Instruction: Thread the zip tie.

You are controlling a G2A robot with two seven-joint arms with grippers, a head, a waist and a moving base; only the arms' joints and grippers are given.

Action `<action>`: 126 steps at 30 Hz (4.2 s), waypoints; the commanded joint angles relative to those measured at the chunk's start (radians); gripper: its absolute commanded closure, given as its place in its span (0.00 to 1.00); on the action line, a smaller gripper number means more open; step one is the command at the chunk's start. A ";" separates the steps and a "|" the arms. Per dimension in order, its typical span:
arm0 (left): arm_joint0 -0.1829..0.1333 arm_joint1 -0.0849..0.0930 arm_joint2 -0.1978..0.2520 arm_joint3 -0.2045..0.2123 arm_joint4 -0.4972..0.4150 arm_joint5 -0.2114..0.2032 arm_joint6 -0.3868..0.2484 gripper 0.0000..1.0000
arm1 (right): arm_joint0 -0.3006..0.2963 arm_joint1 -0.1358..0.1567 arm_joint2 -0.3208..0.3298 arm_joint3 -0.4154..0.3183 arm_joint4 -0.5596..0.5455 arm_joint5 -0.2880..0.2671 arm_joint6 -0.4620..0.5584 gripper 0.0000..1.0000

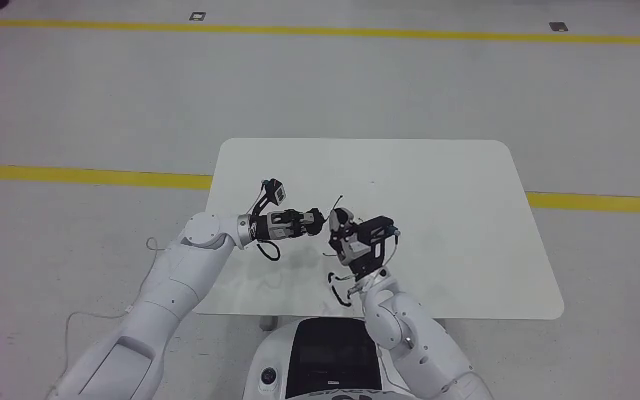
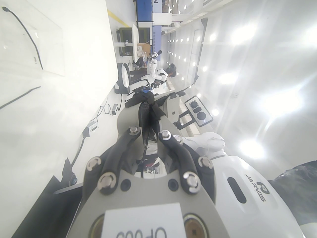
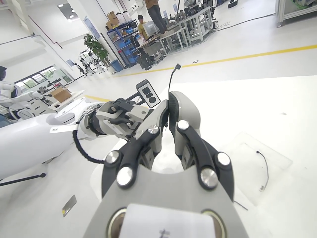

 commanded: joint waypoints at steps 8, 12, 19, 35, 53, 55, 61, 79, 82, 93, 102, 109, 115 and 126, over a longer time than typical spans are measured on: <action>0.000 0.000 0.000 0.000 0.000 0.000 0.000 1.00 | 0.003 0.001 -0.004 0.005 -0.006 -0.001 0.010 1.00; 0.000 0.000 0.000 0.000 0.000 0.000 0.000 1.00 | 0.001 0.001 -0.005 0.006 -0.011 0.015 0.002 1.00; 0.000 0.000 0.000 0.000 0.000 0.000 0.000 1.00 | -0.001 0.001 -0.009 0.009 -0.008 0.011 0.005 1.00; 0.000 0.000 0.000 0.000 0.000 0.000 0.000 1.00 | -0.006 0.005 -0.009 0.009 -0.013 -0.001 0.025 0.00; 0.013 -0.002 -0.006 -0.008 -0.134 0.110 -0.070 1.00 | -0.040 0.018 0.012 -0.007 -0.077 -0.042 -0.031 0.00; 0.008 -0.001 -0.019 0.017 -0.193 0.166 -0.100 1.00 | -0.040 0.021 0.017 -0.001 -0.120 -0.028 -0.063 0.00; -0.014 0.003 -0.029 0.083 -0.278 0.291 -0.193 1.00 | -0.037 0.028 0.008 0.045 -0.336 0.044 -0.216 0.00; -0.009 -0.005 0.006 0.059 -0.405 0.455 -0.193 1.00 | 0.029 0.052 -0.082 0.135 -0.469 0.218 -0.311 0.00; -0.020 -0.008 0.023 0.088 -0.440 0.527 -0.193 1.00 | 0.067 0.070 -0.134 0.167 -0.469 0.324 -0.340 0.00; -0.025 -0.013 0.041 0.086 -0.452 0.540 -0.163 1.00 | 0.090 0.081 -0.169 0.186 -0.469 0.378 -0.358 0.00; -0.007 -0.011 0.034 0.064 -0.508 0.600 -0.163 1.00 | 0.126 0.101 -0.204 0.219 -0.469 0.383 -0.455 0.00; -0.007 -0.011 0.035 0.064 -0.509 0.602 -0.165 1.00 | 0.142 0.113 -0.225 0.235 -0.469 0.383 -0.487 0.51; -0.007 -0.011 0.035 0.064 -0.509 0.602 -0.165 1.00 | 0.160 0.115 -0.247 0.242 -0.469 0.383 -0.480 0.59; -0.007 -0.011 0.035 0.064 -0.509 0.602 -0.165 1.00 | 0.184 0.110 -0.269 0.249 -0.469 0.383 -0.440 0.68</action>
